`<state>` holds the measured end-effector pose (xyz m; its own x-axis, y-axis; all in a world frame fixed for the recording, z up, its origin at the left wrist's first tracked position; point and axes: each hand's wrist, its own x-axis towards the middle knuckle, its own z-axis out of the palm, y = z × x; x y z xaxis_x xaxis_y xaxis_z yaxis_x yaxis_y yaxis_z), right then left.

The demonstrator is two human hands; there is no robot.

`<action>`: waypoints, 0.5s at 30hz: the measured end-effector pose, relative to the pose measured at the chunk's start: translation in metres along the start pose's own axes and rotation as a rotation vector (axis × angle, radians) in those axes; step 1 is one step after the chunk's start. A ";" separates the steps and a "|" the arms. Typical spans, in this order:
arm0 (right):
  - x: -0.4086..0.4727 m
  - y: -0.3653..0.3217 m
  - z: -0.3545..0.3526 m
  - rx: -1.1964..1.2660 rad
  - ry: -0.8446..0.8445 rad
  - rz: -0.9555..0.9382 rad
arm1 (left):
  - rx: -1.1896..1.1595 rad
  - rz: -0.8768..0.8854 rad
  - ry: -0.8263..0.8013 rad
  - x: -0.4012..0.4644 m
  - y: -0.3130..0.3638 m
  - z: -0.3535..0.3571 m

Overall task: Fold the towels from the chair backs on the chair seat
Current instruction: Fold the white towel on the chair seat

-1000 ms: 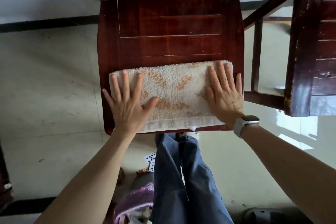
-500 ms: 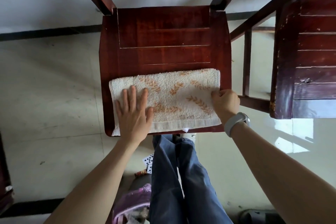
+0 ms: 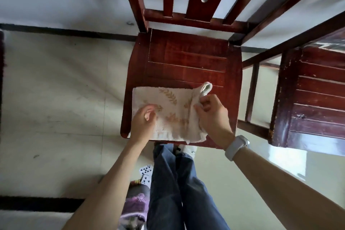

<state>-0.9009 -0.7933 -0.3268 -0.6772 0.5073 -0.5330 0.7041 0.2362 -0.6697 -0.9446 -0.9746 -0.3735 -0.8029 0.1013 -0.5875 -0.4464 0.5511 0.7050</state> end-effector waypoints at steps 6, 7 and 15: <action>-0.001 -0.044 0.078 0.029 -0.392 -0.069 | -0.675 -0.444 -0.118 -0.015 -0.011 -0.025; 0.003 -0.044 0.087 -0.018 -0.436 -0.062 | -0.723 -0.491 -0.106 -0.013 -0.015 -0.026; 0.052 -0.037 0.090 -0.699 -0.210 -0.427 | -0.063 -0.189 0.075 -0.010 -0.043 -0.021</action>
<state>-0.9814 -0.8499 -0.3760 -0.8919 0.1098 -0.4387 0.3024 0.8660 -0.3982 -0.9258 -1.0171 -0.3900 -0.7287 -0.0620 -0.6820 -0.6137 0.5011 0.6102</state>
